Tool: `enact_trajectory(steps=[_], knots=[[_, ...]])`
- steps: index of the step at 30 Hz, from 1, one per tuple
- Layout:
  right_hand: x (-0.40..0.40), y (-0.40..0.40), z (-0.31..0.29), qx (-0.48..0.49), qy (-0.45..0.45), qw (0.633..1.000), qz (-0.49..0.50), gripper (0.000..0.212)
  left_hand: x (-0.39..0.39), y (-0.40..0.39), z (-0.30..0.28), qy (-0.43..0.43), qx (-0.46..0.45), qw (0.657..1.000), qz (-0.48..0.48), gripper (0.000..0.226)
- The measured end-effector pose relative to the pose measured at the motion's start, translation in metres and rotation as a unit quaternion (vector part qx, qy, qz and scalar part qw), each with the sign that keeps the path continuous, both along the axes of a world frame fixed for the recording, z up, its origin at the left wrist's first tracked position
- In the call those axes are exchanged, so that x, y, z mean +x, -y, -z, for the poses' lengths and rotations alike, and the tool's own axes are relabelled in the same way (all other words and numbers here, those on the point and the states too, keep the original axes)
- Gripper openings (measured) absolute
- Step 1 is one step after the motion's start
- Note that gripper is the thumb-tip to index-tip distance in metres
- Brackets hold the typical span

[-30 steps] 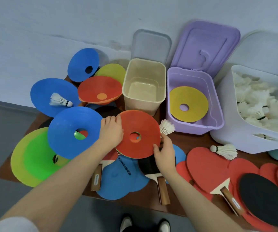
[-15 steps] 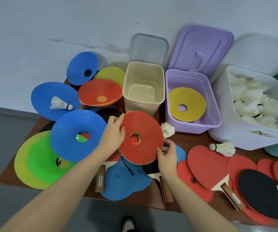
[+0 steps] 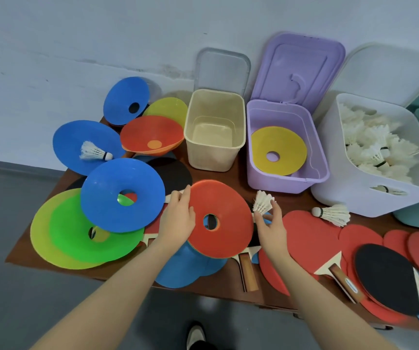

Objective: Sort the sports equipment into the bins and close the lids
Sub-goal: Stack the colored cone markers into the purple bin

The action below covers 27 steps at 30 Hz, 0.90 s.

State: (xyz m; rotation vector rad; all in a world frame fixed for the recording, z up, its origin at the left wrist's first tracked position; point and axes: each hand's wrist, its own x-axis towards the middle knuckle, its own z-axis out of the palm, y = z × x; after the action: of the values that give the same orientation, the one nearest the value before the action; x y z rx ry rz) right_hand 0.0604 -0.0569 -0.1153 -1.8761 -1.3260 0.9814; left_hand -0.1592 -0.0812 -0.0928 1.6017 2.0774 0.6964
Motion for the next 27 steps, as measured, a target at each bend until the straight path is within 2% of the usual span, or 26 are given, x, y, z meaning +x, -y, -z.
enact_trajectory(steps=[5, 10, 12, 15, 20, 23, 27], knots=[[-0.005, -0.021, 0.004, -0.025, 0.150, 0.988, -0.036, 0.047, 0.001, -0.007, 0.004, 0.004, -0.034, 0.999, -0.013, 0.057], [0.006, -0.019, 0.005, -0.010, 0.223, 0.974, -0.029, 0.044, -0.002, -0.006, 0.008, 0.052, 0.053, 0.997, -0.017, 0.053], [0.009, -0.015, 0.004, 0.047, 0.220, 0.974, -0.028, 0.043, 0.000, -0.009, 0.009, 0.043, 0.067, 0.997, -0.016, 0.053], [0.001, -0.004, 0.002, 0.125, 0.214, 0.966, -0.079, 0.039, 0.000, -0.014, 0.010, 0.006, 0.017, 1.000, -0.019, 0.057], [-0.014, 0.003, 0.007, 0.058, 0.215, 0.963, -0.154, 0.046, -0.014, -0.009, 0.018, -0.070, -0.015, 0.997, -0.010, 0.063], [-0.020, 0.004, 0.004, 0.067, 0.155, 0.973, -0.156, 0.044, -0.014, -0.007, 0.015, -0.046, -0.017, 0.999, 0.000, 0.064], [-0.023, 0.012, -0.013, 0.165, 0.077, 0.973, -0.142, 0.042, -0.011, 0.004, 0.004, 0.014, 0.042, 0.999, -0.008, 0.061]])
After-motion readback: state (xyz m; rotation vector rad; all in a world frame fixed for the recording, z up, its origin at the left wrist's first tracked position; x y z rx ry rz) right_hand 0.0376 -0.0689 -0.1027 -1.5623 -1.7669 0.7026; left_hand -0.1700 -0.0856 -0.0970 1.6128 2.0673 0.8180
